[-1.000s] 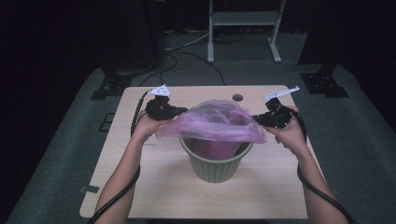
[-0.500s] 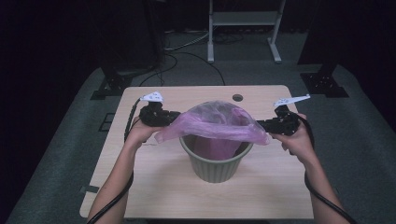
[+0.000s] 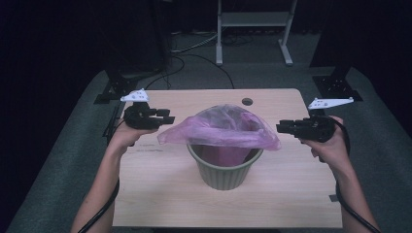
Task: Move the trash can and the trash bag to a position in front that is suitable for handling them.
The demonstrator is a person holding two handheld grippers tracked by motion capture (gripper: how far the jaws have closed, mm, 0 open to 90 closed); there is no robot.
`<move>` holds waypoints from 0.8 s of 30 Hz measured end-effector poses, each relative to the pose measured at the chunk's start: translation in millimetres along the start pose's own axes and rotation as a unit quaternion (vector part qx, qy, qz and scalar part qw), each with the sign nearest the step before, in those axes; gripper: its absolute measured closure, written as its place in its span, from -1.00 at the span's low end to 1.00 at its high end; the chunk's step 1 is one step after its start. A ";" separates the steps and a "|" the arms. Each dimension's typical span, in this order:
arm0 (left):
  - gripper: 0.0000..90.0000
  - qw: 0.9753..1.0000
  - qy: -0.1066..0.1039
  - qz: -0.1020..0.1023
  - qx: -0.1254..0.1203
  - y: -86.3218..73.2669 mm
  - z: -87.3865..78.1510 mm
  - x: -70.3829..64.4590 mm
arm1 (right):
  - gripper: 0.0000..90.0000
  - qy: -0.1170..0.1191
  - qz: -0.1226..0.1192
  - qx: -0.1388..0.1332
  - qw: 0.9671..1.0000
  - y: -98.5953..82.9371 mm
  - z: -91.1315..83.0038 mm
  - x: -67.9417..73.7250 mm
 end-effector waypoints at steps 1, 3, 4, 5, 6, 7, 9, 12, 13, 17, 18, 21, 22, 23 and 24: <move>0.20 1.000 -0.003 0.001 -0.001 0.3 -2.3 -1.4 | 0.50 0.006 -0.005 -0.004 1.000 1.1 -3.7 3.5; 0.17 1.000 -0.009 0.006 -0.001 0.2 -7.8 -5.9 | 0.48 0.013 -0.016 -0.004 1.000 2.3 -7.5 8.9; 0.17 1.000 -0.011 0.011 0.001 -0.3 -10.4 -9.0 | 0.47 0.016 -0.024 -0.004 1.000 2.9 -9.2 12.8; 0.15 1.000 -0.015 0.011 0.001 -0.6 -11.6 -11.0 | 0.46 0.023 -0.031 -0.003 0.999 3.5 -11.1 17.8; 0.13 1.000 -0.019 0.014 0.003 -1.2 -13.0 -13.8 | 0.45 0.026 -0.036 -0.002 0.999 3.8 -12.1 20.9; 0.11 1.000 -0.021 0.016 0.007 -2.1 -14.1 -17.0 | 0.42 0.031 -0.043 -0.003 0.999 4.0 -13.2 24.6; 0.07 0.999 -0.032 0.028 0.013 -4.0 -15.7 -23.7 | 0.41 0.040 -0.058 -0.001 0.997 3.5 -14.8 31.5; 0.02 0.998 -0.054 0.033 0.012 -6.5 -19.8 -31.7 | 0.38 0.057 -0.069 -0.007 0.996 2.0 -18.1 38.7; 0.00 0.997 -0.062 0.037 0.014 -7.8 -20.8 -34.2 | 0.35 0.064 -0.074 -0.008 0.995 1.4 -19.8 41.9; -0.13 0.995 -0.085 0.047 0.015 -11.5 -23.0 -42.4 | 0.24 0.076 -0.100 -0.009 0.992 -0.1 -21.2 51.1; -0.14 0.995 -0.090 0.049 0.014 -12.2 -23.3 -44.5 | 0.23 0.078 -0.103 -0.008 0.992 -0.3 -20.6 52.6; -0.19 0.992 -0.110 0.056 0.016 -13.9 -22.8 -50.3 | 0.19 0.079 -0.119 0.002 0.990 0.2 -15.7 57.2; -0.21 0.992 -0.114 0.059 0.020 -14.7 -22.1 -52.0 | 0.19 0.077 -0.124 0.007 0.989 0.3 -13.6 58.2; -0.25 0.991 -0.118 0.059 0.021 -15.6 -21.1 -53.6 | 0.19 0.077 -0.125 0.010 0.989 0.3 -11.6 59.2; -0.27 0.990 -0.123 0.065 0.028 -17.3 -19.6 -55.7 | 0.19 0.078 -0.127 0.013 0.989 0.1 -10.0 59.6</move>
Point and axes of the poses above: each handheld gripper's, and its own axes: z roughly forward along the jaws, y roughly out of its top, x roughly to its left, the point moved 4 cm from there along z, roughly forward along the jaws, and after that the axes turned 10 degrees about -z, right-handed, at the moved point
